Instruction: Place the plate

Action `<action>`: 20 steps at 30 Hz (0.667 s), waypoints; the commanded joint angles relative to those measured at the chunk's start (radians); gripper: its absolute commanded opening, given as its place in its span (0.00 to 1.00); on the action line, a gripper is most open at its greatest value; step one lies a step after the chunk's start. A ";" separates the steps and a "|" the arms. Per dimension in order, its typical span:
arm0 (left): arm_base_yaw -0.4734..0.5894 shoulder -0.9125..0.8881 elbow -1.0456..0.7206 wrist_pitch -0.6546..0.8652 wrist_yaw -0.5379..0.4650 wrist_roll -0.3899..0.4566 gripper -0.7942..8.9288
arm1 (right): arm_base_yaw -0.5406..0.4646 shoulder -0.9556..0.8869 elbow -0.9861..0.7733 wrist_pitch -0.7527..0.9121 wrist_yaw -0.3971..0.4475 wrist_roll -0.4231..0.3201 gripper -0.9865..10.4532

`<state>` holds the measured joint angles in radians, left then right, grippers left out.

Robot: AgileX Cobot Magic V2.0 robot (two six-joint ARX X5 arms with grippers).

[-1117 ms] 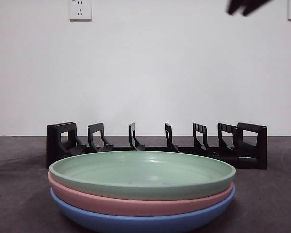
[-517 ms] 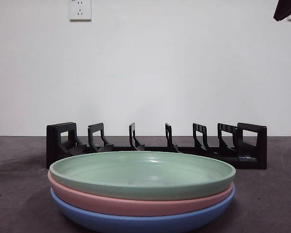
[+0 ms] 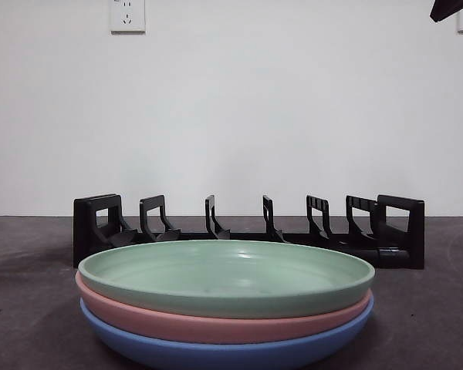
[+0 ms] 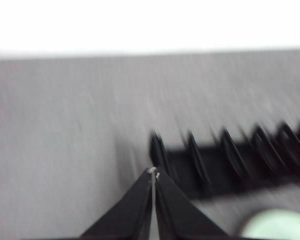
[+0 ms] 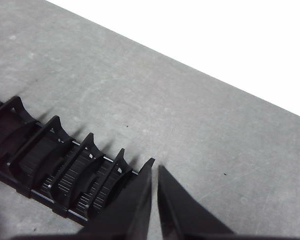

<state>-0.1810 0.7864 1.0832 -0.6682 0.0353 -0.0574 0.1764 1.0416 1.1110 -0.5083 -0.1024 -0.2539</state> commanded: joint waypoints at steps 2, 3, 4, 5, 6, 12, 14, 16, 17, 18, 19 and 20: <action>0.057 -0.183 -0.376 0.470 -0.003 0.050 0.09 | 0.003 0.003 0.015 0.010 -0.002 0.011 0.10; 0.091 -0.265 -0.503 0.573 -0.012 0.050 0.09 | 0.003 0.003 0.015 0.010 -0.002 0.011 0.10; 0.119 -0.336 -0.599 0.621 -0.018 0.050 0.09 | 0.003 0.003 0.015 0.010 -0.002 0.011 0.10; 0.146 -0.412 -0.691 0.644 -0.018 0.050 0.09 | 0.003 0.003 0.015 0.010 -0.002 0.011 0.10; 0.157 -0.455 -0.739 0.644 -0.018 0.049 0.09 | 0.004 0.003 0.015 0.010 -0.002 0.011 0.10; 0.187 -0.695 -0.990 0.636 -0.018 0.045 0.09 | 0.003 0.003 0.015 0.010 -0.002 0.011 0.10; 0.193 -0.753 -1.041 0.638 -0.017 0.038 0.09 | 0.003 0.003 0.015 0.010 -0.002 0.011 0.10; 0.194 -0.788 -1.072 0.632 -0.017 0.011 0.09 | 0.004 0.003 0.015 0.010 -0.002 0.011 0.10; 0.194 -0.784 -1.071 0.610 -0.017 0.001 0.09 | 0.003 0.003 0.015 0.011 -0.002 0.011 0.10; 0.193 -0.784 -1.071 0.599 -0.016 -0.011 0.09 | 0.003 0.003 0.015 0.011 -0.002 0.011 0.10; 0.193 -0.784 -1.071 0.589 -0.016 -0.032 0.09 | 0.004 0.003 0.015 0.012 -0.002 0.011 0.10; 0.193 -0.783 -1.071 0.583 -0.016 -0.041 0.09 | 0.004 0.003 0.015 0.013 -0.002 0.011 0.10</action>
<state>0.0109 0.0036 0.0322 -0.0933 0.0216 -0.0662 0.1764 1.0409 1.1110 -0.5068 -0.1024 -0.2539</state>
